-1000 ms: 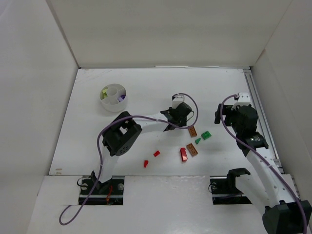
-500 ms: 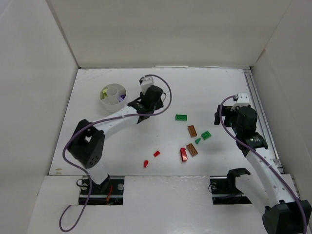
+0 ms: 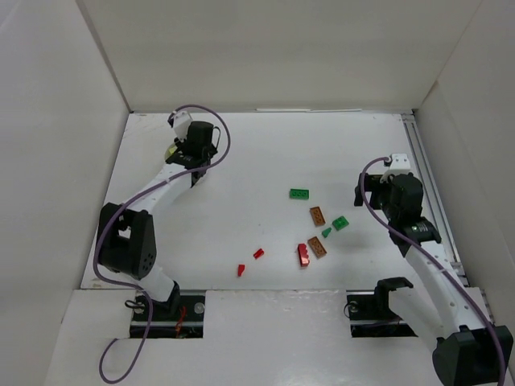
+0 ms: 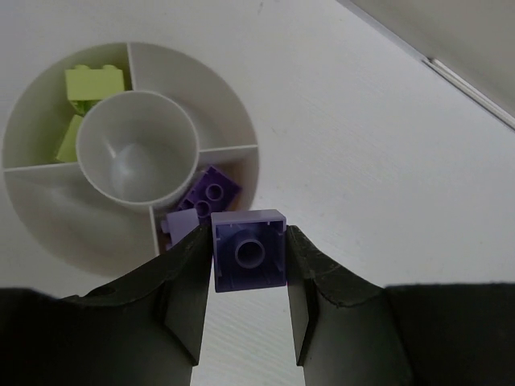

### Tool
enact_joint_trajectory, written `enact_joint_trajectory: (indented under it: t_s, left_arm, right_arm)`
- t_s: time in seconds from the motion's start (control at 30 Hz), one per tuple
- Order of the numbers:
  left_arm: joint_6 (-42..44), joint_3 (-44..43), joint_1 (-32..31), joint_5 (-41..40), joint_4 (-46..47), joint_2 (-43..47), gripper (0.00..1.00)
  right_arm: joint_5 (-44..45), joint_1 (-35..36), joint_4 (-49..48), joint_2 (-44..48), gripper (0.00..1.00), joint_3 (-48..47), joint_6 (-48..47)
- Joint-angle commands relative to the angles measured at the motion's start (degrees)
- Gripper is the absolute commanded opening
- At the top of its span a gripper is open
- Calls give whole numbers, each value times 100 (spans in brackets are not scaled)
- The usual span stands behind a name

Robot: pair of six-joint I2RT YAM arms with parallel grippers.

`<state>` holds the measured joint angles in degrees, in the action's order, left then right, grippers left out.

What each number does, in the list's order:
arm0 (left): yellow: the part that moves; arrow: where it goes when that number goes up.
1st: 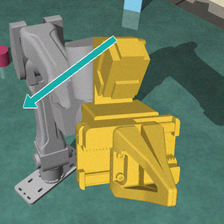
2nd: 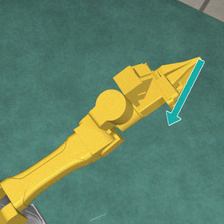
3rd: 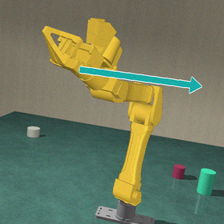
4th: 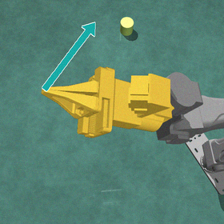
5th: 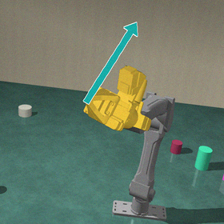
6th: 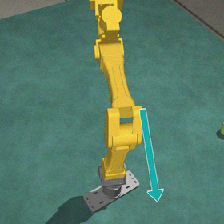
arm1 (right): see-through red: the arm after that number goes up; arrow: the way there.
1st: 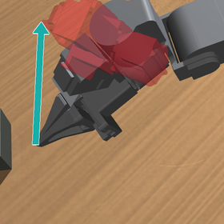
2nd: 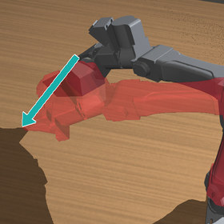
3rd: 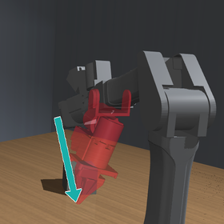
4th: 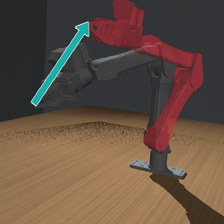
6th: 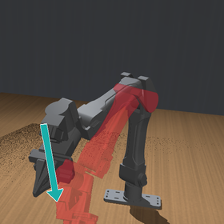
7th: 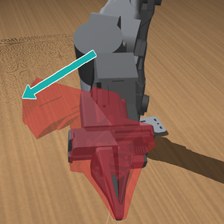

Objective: Sort the legos into containers by color

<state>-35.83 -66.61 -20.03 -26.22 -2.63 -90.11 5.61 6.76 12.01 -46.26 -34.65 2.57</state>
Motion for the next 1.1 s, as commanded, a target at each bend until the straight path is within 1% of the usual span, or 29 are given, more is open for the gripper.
enact_joint_trajectory:
  t_s: [0.0, 0.13, 0.27, 0.3, 0.43, 0.67, 0.73, 0.77, 0.83, 0.9, 0.93, 0.97, 1.07]
  left_arm:
    - [42, -98, 210, -137, 26, -42, 31]
    - [-11, -151, 412, -138, -27, -217, 31]
    - [-11, -151, 412, -138, -27, -280, 39]
    - [-11, -151, 412, -138, -27, -358, 39]
    - [-11, -300, 474, -138, -140, -482, 48]
    - [-11, -414, 474, -24, -141, -420, 48]
    - [-11, -344, 474, 47, -141, -210, 52]
    - [41, -257, 474, 255, -141, -122, 55]
    - [251, -64, 474, 511, 25, 175, 67]
    - [436, 130, 334, 879, 149, 405, 79]
    - [437, 339, 238, 881, 149, 519, 96]
    - [524, 429, 132, 969, 149, 712, 100]
    - [525, 867, -263, 1311, -115, 1028, 100]
  right_arm:
    - [168, -35, -199, -32, 100, -112, -55]
    - [230, -35, -146, -32, 100, -164, -55]
    - [283, -35, -146, -85, 100, -217, -55]
    - [283, -35, -146, -137, 100, -217, -55]
    - [283, -35, -146, -138, 100, -217, -55]
    - [283, -35, -41, -23, 100, -217, -107]
    - [152, -35, -41, -23, 100, -217, -160]
    - [-14, -35, -41, -23, 100, -217, -247]
    - [-348, -35, -128, -23, 100, -217, -379]
    - [-786, -35, -182, -102, 100, -217, -511]
    - [-928, -35, -251, -198, 100, -217, -512]
    - [-1008, -35, -252, -295, 100, -217, -564]
    - [-1141, 158, -322, -418, 100, -217, -617]
